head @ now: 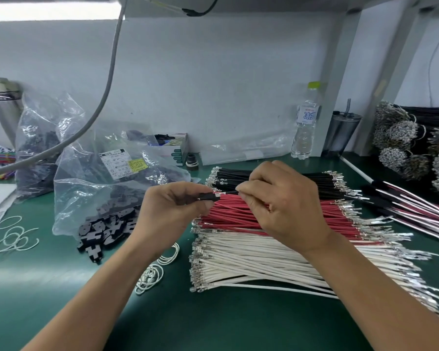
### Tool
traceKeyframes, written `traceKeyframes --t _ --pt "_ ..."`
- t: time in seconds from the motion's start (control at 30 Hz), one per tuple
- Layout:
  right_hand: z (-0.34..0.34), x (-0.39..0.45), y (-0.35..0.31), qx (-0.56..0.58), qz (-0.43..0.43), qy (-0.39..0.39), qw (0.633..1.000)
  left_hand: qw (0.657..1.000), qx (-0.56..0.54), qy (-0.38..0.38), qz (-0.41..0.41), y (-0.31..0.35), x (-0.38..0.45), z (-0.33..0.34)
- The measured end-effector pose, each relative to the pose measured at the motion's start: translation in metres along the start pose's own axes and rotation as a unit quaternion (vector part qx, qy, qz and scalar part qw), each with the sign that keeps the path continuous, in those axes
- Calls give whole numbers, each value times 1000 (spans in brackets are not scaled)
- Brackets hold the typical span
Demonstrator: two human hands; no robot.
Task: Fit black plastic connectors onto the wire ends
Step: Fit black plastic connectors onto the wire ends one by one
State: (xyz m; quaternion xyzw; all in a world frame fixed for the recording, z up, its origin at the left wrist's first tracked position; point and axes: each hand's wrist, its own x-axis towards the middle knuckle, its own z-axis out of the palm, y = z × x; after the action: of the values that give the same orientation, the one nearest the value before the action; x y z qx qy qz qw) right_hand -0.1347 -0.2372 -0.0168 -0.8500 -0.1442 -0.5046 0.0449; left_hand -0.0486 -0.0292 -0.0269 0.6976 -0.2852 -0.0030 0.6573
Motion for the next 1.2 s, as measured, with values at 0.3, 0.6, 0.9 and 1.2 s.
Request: traceKeyframes --t 0.3,0.6,0.9,1.2 --pt "-3 0 -2 149 119 -102 976 999 -33 -12 1 0 -2 1" --pt "5 -1 -14 143 116 -147 972 995 102 -9 20 1 -2 3" --pt "12 1 -17 141 124 -129 974 996 78 -4 43 3 -3 6" --pt "16 0 -15 48 113 -101 987 990 136 8 38 -3 0 9"
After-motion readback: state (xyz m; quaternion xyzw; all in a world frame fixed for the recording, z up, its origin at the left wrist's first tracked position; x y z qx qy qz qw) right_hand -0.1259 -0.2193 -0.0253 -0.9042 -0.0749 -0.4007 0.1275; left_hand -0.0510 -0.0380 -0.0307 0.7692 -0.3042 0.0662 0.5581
